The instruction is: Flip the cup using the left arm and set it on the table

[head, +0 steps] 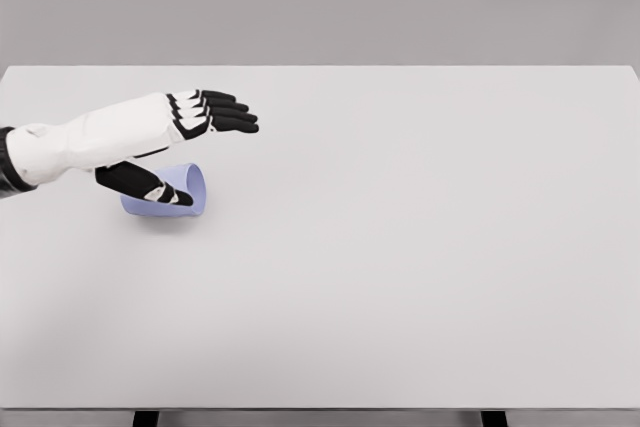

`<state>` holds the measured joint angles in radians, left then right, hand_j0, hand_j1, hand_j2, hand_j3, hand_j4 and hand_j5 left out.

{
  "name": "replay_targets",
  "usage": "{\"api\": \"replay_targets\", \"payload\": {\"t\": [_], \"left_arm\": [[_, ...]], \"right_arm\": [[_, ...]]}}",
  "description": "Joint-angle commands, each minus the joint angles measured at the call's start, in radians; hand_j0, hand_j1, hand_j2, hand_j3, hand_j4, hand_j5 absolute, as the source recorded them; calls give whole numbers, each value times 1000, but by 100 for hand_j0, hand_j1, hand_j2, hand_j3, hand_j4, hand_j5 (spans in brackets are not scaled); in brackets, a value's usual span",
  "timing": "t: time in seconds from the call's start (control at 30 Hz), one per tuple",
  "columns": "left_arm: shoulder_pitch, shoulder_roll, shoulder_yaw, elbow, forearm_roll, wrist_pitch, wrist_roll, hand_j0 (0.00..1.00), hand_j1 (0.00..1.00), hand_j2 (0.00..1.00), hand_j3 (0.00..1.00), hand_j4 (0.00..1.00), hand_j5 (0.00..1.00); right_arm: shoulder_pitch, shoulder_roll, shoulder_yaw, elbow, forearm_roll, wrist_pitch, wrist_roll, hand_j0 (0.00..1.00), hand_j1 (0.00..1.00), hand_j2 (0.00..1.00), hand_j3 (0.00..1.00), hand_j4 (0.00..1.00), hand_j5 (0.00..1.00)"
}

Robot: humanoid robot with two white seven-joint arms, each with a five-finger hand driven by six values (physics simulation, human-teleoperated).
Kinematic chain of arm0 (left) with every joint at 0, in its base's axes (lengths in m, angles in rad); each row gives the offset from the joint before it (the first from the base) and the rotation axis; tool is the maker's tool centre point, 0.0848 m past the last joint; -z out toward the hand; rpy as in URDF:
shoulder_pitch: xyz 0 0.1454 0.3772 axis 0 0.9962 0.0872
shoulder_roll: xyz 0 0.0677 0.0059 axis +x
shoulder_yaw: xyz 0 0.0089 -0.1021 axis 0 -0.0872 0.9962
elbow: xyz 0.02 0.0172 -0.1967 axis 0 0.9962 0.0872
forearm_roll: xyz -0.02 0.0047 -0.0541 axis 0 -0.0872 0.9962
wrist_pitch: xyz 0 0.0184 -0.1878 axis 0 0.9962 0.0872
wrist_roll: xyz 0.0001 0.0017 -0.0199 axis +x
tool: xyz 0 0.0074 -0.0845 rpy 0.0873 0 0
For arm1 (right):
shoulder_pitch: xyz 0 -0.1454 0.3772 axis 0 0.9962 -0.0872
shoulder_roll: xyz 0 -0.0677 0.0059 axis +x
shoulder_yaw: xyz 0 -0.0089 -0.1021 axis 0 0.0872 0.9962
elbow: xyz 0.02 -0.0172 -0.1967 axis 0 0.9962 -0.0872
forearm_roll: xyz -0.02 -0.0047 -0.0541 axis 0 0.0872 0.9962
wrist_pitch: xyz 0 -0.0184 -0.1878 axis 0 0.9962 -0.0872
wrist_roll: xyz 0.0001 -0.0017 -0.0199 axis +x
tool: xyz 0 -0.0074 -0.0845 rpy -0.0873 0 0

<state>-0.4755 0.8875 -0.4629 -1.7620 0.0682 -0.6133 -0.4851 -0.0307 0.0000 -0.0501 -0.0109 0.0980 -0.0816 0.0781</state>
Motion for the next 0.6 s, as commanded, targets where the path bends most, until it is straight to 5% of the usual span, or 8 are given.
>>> {"api": "replay_targets", "payload": {"t": [0.0, 0.33, 0.4, 0.47, 0.57], "left_arm": [[0, -1, -3, -1, 8, 2, 0, 100, 100, 100, 100, 100, 100], [-18, 8, 66, 19, -4, 56, -102, 100, 100, 100, 100, 100, 100], [-92, 85, 6, 47, -34, 173, -26, 100, 100, 100, 100, 100, 100], [-92, 201, -16, 2, -36, 2, -21, 100, 100, 100, 100, 100, 100], [-94, 234, -17, 4, 34, 2, -12, 100, 100, 100, 100, 100, 100]], "right_arm": [[0, 0, -2, 2, -1, 2, 0, 100, 100, 100, 100, 100, 100], [0, 0, 1, 5, -1, 2, 0, 100, 100, 100, 100, 100, 100], [0, 0, 1, 5, -1, 2, 0, 100, 100, 100, 100, 100, 100], [2, 0, 3, 5, -1, 2, 0, 100, 100, 100, 100, 100, 100], [2, 0, 1, 5, -1, 2, 0, 100, 100, 100, 100, 100, 100]]}}
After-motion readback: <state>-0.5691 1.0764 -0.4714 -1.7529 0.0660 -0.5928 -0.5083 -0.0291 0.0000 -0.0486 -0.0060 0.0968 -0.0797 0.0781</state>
